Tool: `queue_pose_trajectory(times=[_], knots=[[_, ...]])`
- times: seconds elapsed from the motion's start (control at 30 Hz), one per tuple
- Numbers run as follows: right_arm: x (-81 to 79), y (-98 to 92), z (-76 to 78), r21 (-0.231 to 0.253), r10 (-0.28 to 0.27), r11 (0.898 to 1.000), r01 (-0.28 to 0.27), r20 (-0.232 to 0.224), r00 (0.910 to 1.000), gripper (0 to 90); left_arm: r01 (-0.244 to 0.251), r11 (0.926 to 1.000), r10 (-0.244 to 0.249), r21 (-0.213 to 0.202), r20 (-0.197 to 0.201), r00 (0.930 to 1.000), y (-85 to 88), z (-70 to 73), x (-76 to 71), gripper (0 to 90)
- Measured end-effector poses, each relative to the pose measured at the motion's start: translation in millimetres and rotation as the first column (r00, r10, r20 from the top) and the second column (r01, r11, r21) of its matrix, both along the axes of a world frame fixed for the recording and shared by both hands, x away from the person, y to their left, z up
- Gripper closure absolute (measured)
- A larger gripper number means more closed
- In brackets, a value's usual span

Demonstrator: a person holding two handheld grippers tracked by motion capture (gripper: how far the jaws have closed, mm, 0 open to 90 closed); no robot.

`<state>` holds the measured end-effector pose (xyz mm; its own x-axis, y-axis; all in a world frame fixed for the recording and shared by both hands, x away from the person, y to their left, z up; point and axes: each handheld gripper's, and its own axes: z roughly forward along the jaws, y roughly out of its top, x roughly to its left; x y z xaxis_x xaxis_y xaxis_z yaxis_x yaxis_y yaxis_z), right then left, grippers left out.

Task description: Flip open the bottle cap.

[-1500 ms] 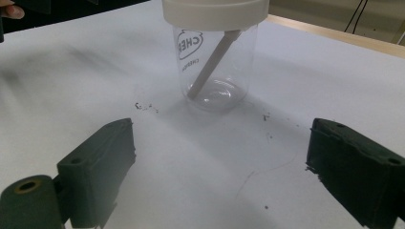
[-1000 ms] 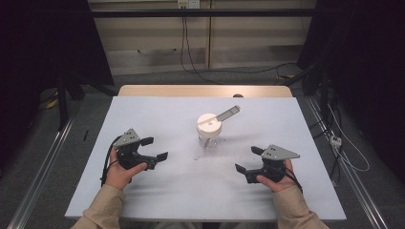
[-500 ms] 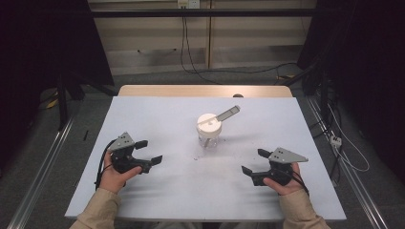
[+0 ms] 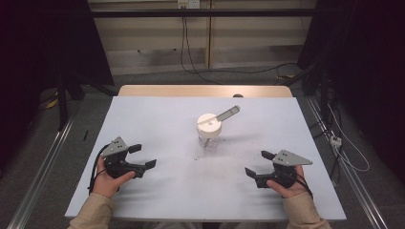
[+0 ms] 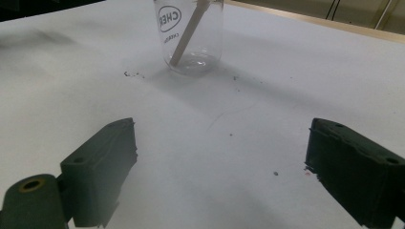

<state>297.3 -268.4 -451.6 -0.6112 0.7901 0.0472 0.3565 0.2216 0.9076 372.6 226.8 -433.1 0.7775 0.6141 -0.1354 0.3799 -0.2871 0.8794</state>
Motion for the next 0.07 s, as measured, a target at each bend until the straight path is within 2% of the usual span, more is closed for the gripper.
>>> queue_pose_trajectory(times=[0.07], knots=[[0.4, 0.6, -0.2, -0.004, 0.002, 1.0, -0.002, 0.001, 1.0, 9.3, -0.009, 0.9999, 0.009, -0.01, -0.003, 1.0, -0.1, -0.2, 0.4, 9.3]])
